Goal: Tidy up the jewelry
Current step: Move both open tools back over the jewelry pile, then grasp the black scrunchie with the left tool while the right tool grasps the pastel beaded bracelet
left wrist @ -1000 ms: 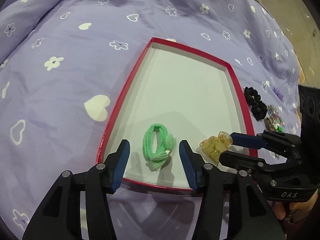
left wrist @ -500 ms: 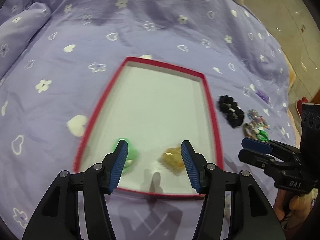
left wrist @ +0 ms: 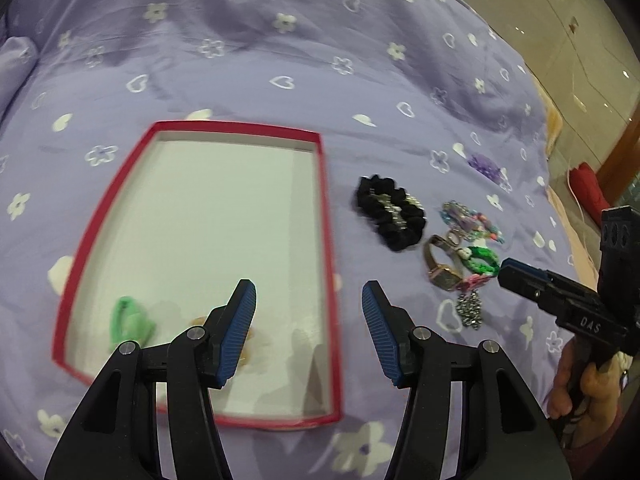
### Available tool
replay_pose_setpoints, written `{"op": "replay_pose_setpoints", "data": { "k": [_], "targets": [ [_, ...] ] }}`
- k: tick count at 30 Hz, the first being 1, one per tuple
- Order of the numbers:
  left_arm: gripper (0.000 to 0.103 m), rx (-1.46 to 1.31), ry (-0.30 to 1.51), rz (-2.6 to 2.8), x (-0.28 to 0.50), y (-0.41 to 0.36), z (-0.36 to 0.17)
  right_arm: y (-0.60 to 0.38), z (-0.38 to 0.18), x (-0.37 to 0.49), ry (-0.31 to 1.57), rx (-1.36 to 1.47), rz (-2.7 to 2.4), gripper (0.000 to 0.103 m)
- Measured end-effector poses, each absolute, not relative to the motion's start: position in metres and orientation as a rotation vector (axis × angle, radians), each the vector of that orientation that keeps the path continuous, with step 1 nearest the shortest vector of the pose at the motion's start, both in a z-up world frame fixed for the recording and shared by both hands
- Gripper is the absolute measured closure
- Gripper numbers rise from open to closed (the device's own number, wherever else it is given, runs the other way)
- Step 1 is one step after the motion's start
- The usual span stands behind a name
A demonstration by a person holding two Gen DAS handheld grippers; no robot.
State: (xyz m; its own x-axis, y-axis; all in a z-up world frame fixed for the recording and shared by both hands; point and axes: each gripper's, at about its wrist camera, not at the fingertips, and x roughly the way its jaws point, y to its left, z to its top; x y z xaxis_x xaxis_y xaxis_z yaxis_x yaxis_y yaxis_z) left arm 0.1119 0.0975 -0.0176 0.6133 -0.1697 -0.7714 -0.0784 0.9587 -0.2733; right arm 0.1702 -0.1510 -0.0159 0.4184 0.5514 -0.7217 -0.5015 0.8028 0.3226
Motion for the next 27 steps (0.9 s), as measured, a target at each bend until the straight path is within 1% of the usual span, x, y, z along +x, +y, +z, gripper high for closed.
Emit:
{"op": "replay_pose_setpoints", "data": {
  "k": [14, 21, 27],
  "targets": [
    [0.048, -0.239, 0.961, -0.141, 0.165, 0.044, -0.024, -0.241, -0.022, 0.219, 0.895, 0.093, 0.47, 0.055],
    [0.048, -0.207, 0.999, -0.147, 0.202, 0.031, -0.035, -0.257, -0.033, 0.254, 0.911, 0.033, 0.422, 0.056],
    [0.049, -0.214, 1.048, -0.133, 0.232, 0.029, -0.053, -0.248, -0.048, 0.28, 0.943, -0.056, 0.428, 0.056]
  ]
}}
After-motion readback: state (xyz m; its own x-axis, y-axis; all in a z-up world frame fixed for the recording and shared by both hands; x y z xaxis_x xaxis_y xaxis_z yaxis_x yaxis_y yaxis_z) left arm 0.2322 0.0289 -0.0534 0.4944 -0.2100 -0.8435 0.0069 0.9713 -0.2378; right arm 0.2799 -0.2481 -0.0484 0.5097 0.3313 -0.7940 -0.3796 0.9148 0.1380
